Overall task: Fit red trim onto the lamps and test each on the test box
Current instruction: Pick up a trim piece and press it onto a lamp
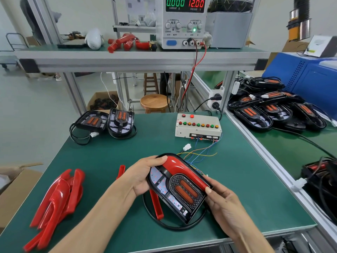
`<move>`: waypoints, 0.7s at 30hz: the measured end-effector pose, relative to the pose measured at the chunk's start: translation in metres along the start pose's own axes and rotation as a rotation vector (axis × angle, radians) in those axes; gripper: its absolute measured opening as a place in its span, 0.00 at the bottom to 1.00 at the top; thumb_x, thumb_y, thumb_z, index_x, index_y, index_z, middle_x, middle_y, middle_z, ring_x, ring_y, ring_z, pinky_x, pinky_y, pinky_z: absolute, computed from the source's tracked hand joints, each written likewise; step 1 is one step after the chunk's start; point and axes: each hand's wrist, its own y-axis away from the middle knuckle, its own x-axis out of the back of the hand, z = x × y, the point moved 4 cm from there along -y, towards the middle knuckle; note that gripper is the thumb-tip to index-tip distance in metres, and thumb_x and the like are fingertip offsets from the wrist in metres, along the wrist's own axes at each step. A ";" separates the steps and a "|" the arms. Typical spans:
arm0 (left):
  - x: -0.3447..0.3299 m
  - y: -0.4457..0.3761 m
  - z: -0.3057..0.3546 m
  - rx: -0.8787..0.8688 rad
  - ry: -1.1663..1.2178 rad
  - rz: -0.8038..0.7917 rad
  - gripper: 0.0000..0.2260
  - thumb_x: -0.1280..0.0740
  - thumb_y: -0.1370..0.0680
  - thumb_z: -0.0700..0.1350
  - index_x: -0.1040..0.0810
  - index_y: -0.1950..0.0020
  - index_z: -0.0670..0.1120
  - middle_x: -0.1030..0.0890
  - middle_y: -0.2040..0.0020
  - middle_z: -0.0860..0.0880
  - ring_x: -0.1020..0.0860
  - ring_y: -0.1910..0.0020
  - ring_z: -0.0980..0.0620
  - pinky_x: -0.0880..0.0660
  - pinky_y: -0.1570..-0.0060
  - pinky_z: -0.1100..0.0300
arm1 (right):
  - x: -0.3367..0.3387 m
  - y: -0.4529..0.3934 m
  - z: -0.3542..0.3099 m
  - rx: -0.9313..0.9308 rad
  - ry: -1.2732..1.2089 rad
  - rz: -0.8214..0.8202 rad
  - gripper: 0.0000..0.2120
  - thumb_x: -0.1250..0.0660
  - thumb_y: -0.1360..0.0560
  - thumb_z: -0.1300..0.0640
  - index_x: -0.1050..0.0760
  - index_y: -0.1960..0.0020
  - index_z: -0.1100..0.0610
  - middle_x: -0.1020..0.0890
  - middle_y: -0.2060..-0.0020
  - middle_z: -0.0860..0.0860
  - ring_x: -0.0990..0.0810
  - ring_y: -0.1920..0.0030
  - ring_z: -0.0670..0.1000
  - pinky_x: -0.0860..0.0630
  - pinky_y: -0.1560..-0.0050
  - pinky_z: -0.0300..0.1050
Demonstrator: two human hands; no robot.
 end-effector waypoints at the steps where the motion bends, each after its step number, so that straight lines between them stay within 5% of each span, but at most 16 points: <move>1: 0.000 0.000 0.000 0.005 0.006 0.007 0.15 0.29 0.28 0.42 0.17 0.44 0.37 0.14 0.49 0.37 0.14 0.56 0.43 0.16 0.53 0.49 | 0.000 0.000 0.000 -0.001 -0.003 0.000 0.20 0.33 0.29 0.69 0.22 0.37 0.68 0.16 0.41 0.64 0.14 0.47 0.55 0.17 0.51 0.40; 8: -0.002 0.001 0.000 -0.034 -0.026 0.072 0.14 0.32 0.21 0.40 0.20 0.37 0.34 0.15 0.46 0.36 0.15 0.53 0.41 0.17 0.48 0.47 | 0.000 0.000 0.000 -0.003 -0.002 0.009 0.20 0.34 0.28 0.69 0.22 0.37 0.68 0.16 0.41 0.64 0.13 0.47 0.55 0.17 0.51 0.40; 15: -0.003 0.007 0.002 -0.043 -0.142 -0.011 0.21 0.31 0.21 0.51 0.20 0.36 0.36 0.16 0.42 0.36 0.17 0.44 0.39 0.20 0.39 0.46 | -0.002 0.000 0.001 0.019 0.013 0.041 0.18 0.33 0.28 0.69 0.20 0.39 0.67 0.16 0.42 0.65 0.13 0.49 0.56 0.17 0.53 0.41; 21: 0.001 0.007 0.002 -0.137 -0.107 0.014 0.18 0.28 0.24 0.40 0.22 0.37 0.33 0.17 0.42 0.32 0.16 0.51 0.41 0.17 0.50 0.50 | -0.006 0.002 0.002 0.029 0.082 0.033 0.14 0.32 0.30 0.67 0.13 0.47 0.62 0.14 0.45 0.62 0.13 0.50 0.54 0.17 0.54 0.40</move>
